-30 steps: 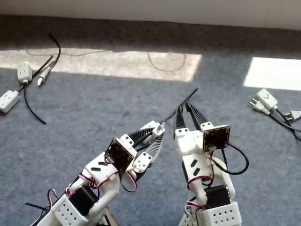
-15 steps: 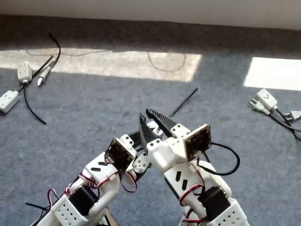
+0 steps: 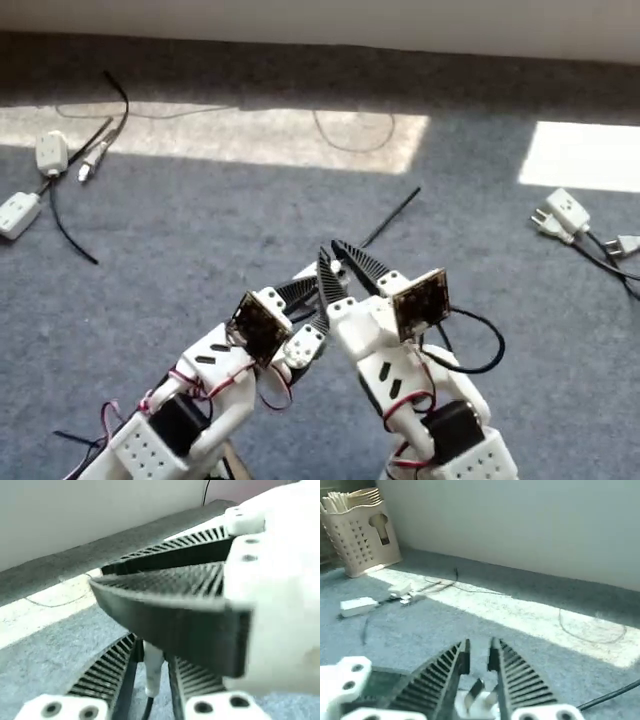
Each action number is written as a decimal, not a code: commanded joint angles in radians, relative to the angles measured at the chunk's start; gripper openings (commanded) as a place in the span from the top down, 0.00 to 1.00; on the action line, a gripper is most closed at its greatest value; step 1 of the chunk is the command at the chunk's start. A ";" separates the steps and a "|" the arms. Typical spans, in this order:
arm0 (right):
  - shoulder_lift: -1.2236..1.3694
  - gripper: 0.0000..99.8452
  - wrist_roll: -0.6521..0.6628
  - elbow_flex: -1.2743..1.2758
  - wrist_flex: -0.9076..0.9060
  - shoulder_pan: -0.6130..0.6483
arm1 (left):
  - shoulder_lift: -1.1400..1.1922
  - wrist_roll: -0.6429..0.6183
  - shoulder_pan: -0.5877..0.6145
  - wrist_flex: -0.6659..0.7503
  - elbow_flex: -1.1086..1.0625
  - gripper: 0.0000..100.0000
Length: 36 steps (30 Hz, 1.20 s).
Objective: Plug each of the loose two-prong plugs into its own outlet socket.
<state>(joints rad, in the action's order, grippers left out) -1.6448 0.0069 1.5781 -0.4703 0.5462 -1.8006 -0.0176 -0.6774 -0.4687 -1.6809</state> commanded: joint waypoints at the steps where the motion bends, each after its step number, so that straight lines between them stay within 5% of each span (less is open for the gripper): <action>1: 0.007 0.92 0.078 0.156 0.110 -0.116 | -0.016 -0.009 0.012 0.011 -0.013 0.99; 36: 0.076 0.92 0.186 0.219 -0.012 -0.202 | -0.021 -0.011 0.022 0.009 0.085 0.99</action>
<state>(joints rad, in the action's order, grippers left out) -1.6464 0.1726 1.6563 -0.4826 0.4112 -1.7975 -0.0192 -0.6820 -0.4872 -1.6671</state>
